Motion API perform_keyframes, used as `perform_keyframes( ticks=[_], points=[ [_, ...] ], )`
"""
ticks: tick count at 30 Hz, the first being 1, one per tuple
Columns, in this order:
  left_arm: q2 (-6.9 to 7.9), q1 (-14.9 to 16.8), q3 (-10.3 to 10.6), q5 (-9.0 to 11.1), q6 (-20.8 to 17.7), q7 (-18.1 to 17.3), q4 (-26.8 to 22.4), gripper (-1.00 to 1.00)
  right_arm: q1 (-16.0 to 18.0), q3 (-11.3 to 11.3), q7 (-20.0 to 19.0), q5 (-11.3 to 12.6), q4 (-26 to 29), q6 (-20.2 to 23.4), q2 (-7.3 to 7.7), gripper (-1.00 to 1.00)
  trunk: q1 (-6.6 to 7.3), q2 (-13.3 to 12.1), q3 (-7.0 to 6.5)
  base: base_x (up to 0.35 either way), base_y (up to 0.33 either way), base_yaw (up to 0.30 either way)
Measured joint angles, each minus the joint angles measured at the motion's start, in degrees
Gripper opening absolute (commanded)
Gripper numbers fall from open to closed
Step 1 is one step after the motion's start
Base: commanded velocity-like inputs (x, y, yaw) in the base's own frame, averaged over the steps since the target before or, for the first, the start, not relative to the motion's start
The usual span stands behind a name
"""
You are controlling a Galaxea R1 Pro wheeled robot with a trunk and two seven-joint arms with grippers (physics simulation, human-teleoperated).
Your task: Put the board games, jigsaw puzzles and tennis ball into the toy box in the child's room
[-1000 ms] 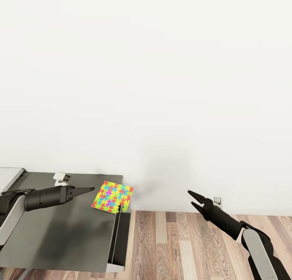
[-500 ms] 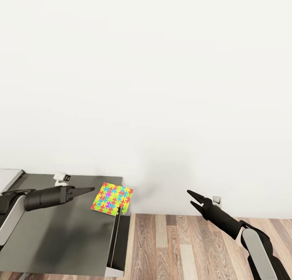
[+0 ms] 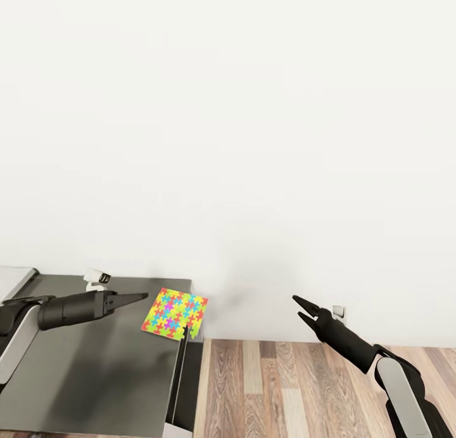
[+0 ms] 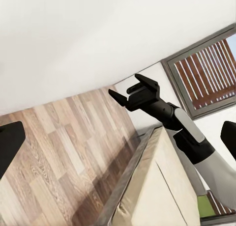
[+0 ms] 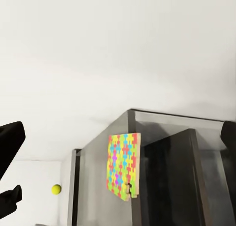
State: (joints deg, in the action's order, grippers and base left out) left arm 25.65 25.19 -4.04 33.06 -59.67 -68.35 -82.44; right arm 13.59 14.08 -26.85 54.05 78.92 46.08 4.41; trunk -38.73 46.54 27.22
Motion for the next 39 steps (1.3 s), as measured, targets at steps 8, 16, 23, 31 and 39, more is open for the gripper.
perform_keyframes(
  ticks=[8,16,23,31,39],
  points=[
    [0.0,-0.02,-0.05,0.02,0.0,0.0,-0.68,1.0,0.0,-0.02,0.01,0.0,0.0,-0.02,0.0,1.0,0.0,0.0,-0.75,0.0,0.0,0.0],
    [0.0,-0.33,-0.05,-0.03,0.0,0.0,-1.28,1.0,-0.02,-0.17,-0.04,-0.17,0.01,-1.17,-0.01,1.0,0.0,0.0,-1.49,-0.001,0.0,0.0],
    [0.0,-0.41,-0.02,-0.04,0.0,-0.07,-1.77,1.0,-0.08,-5.26,-0.13,-0.57,-0.32,-7.84,0.88,1.0,-0.01,0.0,-2.15,-0.07,-0.002,0.0],
    [0.2,-1.15,0.0,-0.09,0.05,-2.76,-2.65,1.0,-0.09,-6.73,-0.1,-4.02,-0.76,-10.04,0.89,1.0,0.0,0.0,-2.89,-0.023,-0.01,0.0],
    [0.57,-2.31,-0.12,-0.29,0.21,-7.94,-3.63,1.0,-0.09,-6.8,-0.1,-6.98,-1.79,-11.65,0.62,1.0,0.0,0.0,-3.64,-0.001,0.0,0.0]
  ],
)
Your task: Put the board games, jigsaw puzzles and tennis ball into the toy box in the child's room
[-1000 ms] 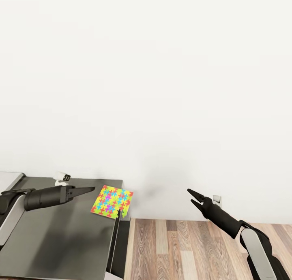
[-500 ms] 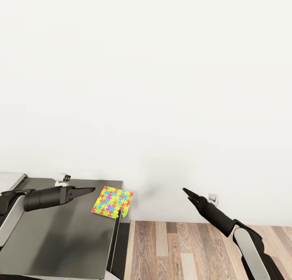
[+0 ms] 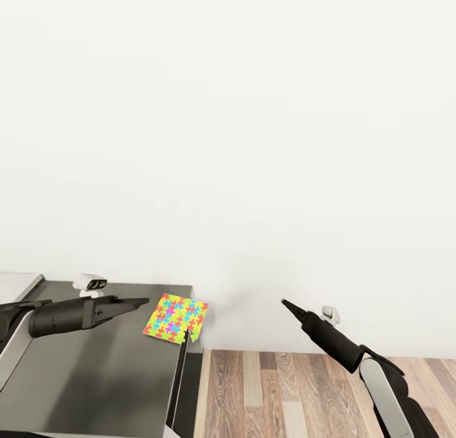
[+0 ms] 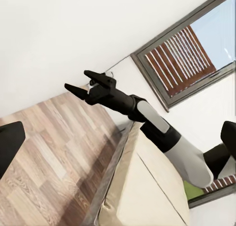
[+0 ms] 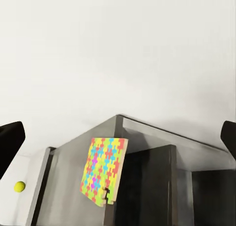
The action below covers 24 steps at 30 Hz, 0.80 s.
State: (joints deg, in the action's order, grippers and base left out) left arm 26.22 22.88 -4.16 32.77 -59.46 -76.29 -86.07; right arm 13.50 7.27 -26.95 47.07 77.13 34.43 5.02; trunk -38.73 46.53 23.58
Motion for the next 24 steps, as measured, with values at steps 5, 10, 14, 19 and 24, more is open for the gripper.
perform_keyframes(
  ticks=[5,10,14,19,24],
  points=[
    [0.03,-0.05,0.01,-0.01,0.08,-0.31,-0.18,1.0,0.05,0.01,0.0,-0.61,-2.15,-1.96,0.2,1.0,0.0,0.0,-0.47,0.0,0.0,0.0],
    [0.11,-0.06,0.01,-0.03,0.11,-0.39,-0.23,1.0,0.03,-0.01,0.0,-0.79,-2.78,-2.48,0.18,1.0,0.0,0.0,-0.93,0.0,0.0,0.0],
    [0.12,-0.07,0.01,-0.05,0.11,-0.39,-0.23,1.0,0.03,-0.07,-0.03,-0.83,-2.61,-2.55,0.16,1.0,0.0,0.0,-1.31,0.0,0.0,0.0],
    [0.2,-0.07,-0.05,-0.05,0.12,-0.4,-0.23,1.0,0.0,-0.15,-0.08,-0.85,-2.37,-2.56,0.14,1.0,0.0,0.0,-1.78,0.0,0.0,0.0],
    [0.21,-0.07,-0.05,-0.06,0.17,-0.4,-0.22,1.0,0.0,-0.16,-0.56,-0.91,-2.17,-2.6,0.0,1.0,0.0,0.0,-2.24,0.0,0.0,0.0]
  ],
)
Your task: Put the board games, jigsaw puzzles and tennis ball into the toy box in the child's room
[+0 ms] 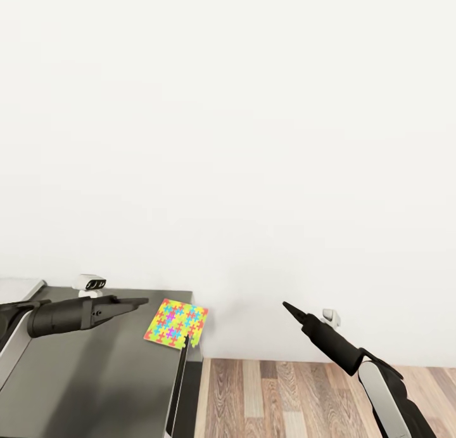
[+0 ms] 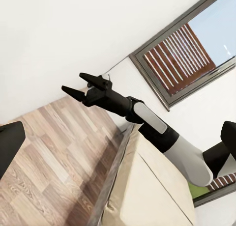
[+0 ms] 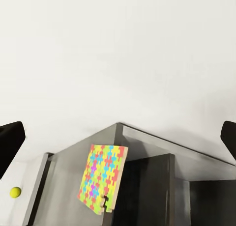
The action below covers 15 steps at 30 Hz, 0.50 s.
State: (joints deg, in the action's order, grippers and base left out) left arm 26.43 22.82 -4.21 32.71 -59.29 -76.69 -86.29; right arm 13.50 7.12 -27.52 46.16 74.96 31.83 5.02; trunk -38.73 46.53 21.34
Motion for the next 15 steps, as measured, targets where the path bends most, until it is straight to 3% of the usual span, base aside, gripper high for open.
perform_keyframes(
  ticks=[15],
  points=[
    [0.0,0.0,0.05,-0.03,0.05,0.0,0.07,1.0,0.0,0.0,-0.41,-0.03,0.14,-0.05,-0.11,1.0,0.0,0.0,-1.4,0.0,0.0,0.0]
  ],
)
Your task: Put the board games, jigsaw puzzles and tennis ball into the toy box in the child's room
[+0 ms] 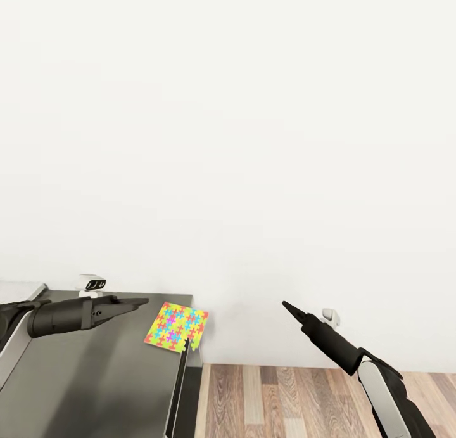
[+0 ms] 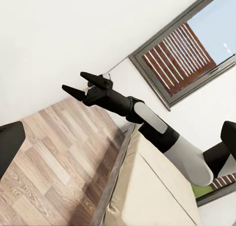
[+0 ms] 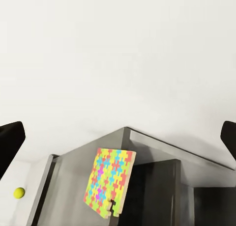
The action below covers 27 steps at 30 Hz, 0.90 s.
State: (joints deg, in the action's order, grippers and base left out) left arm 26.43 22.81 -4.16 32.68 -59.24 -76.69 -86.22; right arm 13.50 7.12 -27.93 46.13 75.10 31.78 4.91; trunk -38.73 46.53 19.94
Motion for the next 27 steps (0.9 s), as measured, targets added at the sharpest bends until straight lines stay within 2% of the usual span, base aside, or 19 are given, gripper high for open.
perform_keyframes(
  ticks=[27],
  points=[
    [0.0,0.0,-0.06,-0.2,0.07,0.0,0.0,1.0,0.0,-0.09,0.0,0.0,0.9,0.0,-0.4,1.0,0.0,0.0,-2.52,0.002,0.006,0.0]
  ],
)
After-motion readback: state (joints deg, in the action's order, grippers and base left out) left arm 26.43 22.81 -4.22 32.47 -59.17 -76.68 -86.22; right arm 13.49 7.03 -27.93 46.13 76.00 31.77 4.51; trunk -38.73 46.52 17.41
